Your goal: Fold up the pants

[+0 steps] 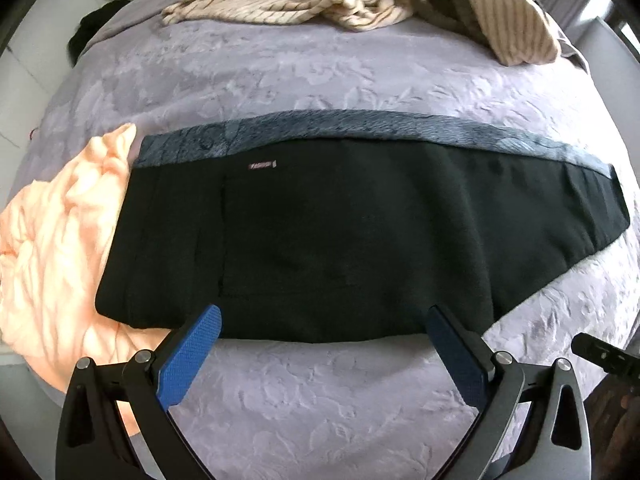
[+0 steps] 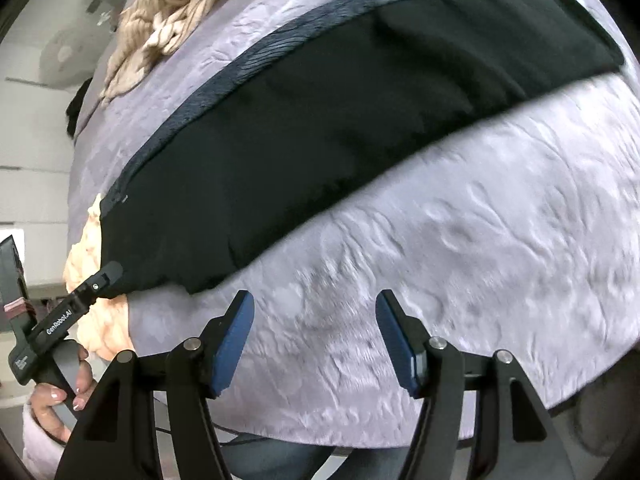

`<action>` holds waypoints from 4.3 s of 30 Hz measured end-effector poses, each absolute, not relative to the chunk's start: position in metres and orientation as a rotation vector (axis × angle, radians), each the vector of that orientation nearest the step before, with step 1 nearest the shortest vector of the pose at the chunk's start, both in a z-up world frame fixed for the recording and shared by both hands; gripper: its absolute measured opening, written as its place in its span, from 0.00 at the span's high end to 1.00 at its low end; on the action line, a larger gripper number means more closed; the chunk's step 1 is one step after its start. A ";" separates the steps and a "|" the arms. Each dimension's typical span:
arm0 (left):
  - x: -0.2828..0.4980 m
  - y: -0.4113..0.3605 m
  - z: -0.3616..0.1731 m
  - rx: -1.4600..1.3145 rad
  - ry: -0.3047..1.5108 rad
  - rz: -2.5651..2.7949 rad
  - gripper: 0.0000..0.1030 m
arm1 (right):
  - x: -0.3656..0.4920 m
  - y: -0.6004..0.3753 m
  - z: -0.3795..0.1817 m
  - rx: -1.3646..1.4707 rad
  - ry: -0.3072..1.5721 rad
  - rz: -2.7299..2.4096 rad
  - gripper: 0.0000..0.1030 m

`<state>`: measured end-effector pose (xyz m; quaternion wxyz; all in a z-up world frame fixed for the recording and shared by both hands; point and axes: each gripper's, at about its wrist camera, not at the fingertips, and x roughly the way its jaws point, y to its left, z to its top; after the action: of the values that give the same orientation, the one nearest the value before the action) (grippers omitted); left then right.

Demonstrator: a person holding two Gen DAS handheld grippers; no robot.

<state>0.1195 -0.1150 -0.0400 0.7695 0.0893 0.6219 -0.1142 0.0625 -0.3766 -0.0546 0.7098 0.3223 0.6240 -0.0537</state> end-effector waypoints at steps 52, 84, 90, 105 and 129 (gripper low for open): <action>0.071 -0.415 -0.019 0.444 1.373 -0.280 0.00 | 0.044 -0.634 -0.036 0.763 1.226 -0.046 0.32; 0.105 -0.492 -0.099 0.426 1.392 -0.273 0.00 | 0.022 -0.783 -0.118 1.202 1.014 -0.337 0.80; 0.100 -0.499 -0.107 0.445 1.391 -0.275 0.00 | 0.017 -0.784 -0.108 1.160 0.988 -0.299 0.84; 0.099 -0.497 -0.111 0.417 1.404 -0.265 0.00 | 0.022 -0.753 -0.113 1.187 1.049 -0.146 0.59; 0.118 -0.505 -0.104 0.419 1.332 -0.271 0.00 | 0.032 -0.748 -0.128 1.189 1.075 -0.131 0.56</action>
<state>0.1176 -0.5051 -0.1039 0.7575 0.1925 0.6114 -0.1242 0.0317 -0.7478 -0.1276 0.6936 0.5324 0.4816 -0.0589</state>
